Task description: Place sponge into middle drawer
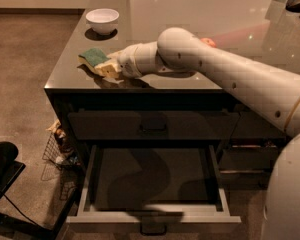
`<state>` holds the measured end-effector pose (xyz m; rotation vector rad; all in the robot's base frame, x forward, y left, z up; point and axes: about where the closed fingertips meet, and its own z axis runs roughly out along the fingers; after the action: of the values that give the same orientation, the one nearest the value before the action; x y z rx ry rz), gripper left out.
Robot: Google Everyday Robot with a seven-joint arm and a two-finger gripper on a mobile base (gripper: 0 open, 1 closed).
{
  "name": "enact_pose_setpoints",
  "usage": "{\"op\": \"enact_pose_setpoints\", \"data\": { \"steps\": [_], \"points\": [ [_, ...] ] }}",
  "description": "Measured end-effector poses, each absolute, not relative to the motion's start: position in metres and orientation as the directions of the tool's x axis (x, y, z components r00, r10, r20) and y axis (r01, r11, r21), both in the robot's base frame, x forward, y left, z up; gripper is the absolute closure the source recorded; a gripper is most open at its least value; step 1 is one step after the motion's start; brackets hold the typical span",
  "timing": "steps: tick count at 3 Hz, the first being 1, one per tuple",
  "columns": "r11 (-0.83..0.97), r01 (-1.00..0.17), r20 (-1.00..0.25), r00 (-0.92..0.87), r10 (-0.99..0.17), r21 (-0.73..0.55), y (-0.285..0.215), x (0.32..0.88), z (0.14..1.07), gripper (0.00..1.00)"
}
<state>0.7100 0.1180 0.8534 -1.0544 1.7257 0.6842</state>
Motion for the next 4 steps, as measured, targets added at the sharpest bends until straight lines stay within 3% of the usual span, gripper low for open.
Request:
{"op": "enact_pose_setpoints", "data": {
  "steps": [2, 4],
  "points": [
    [0.437, -0.888, -0.89, -0.08, -0.449, -0.141, 0.052, 0.601, 0.923, 1.0],
    [0.539, -0.84, -0.816, -0.267, -0.512, -0.064, -0.072, 0.515, 0.832, 1.0]
  ]
}}
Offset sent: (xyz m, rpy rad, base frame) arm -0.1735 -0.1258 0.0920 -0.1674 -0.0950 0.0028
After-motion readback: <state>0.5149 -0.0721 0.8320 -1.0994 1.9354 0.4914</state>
